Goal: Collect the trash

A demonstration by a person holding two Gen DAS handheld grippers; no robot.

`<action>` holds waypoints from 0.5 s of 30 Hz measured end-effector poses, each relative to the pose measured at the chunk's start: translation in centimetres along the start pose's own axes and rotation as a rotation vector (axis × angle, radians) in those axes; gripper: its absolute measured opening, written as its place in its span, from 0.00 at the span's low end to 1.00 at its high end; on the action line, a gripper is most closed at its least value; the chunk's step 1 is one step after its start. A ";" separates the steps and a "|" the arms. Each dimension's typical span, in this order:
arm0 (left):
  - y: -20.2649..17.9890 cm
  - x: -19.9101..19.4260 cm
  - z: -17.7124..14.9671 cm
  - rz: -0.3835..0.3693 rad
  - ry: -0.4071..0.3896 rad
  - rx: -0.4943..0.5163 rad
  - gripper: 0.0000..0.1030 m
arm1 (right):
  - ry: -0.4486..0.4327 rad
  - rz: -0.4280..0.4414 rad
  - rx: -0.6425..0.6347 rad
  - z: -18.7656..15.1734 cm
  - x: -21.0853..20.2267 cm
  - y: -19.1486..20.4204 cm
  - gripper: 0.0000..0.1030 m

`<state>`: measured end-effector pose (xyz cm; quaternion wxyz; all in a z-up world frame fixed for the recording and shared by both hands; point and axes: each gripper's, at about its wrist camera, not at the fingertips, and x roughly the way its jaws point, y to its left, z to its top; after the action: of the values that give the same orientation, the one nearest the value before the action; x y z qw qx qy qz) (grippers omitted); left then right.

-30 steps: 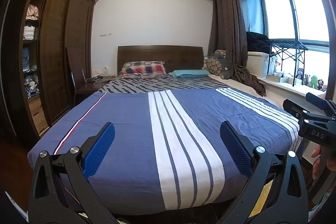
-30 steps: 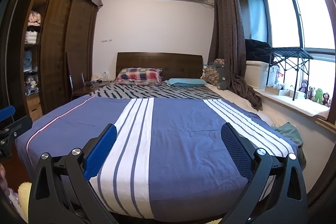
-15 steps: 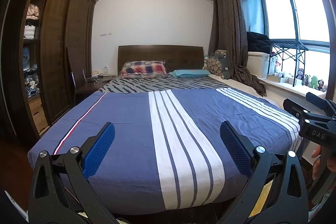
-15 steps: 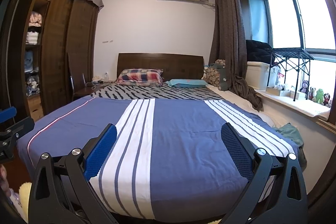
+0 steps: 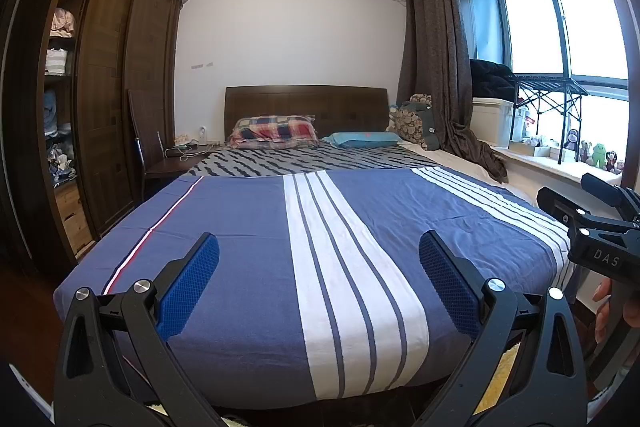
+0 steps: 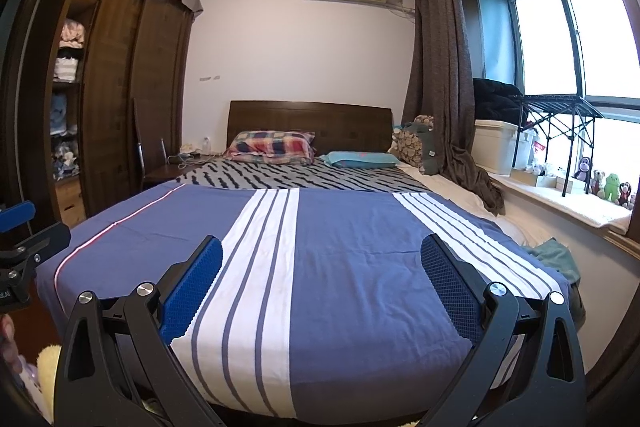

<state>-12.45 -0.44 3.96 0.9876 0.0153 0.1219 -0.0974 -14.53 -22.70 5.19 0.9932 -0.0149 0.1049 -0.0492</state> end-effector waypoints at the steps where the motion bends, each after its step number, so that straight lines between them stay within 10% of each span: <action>1: 0.0 0.0 0.0 0.000 0.000 0.000 0.92 | 0.000 0.000 0.000 0.0 0.1 0.0 0.97; 15: 0.0 0.0 0.0 0.000 0.003 -0.001 0.92 | 0.001 0.002 0.000 0.0 0.1 0.0 0.97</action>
<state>-12.45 -0.49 3.95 0.9875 0.0149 0.1234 -0.0972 -14.46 -22.67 5.20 0.9932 -0.0146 0.1052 -0.0484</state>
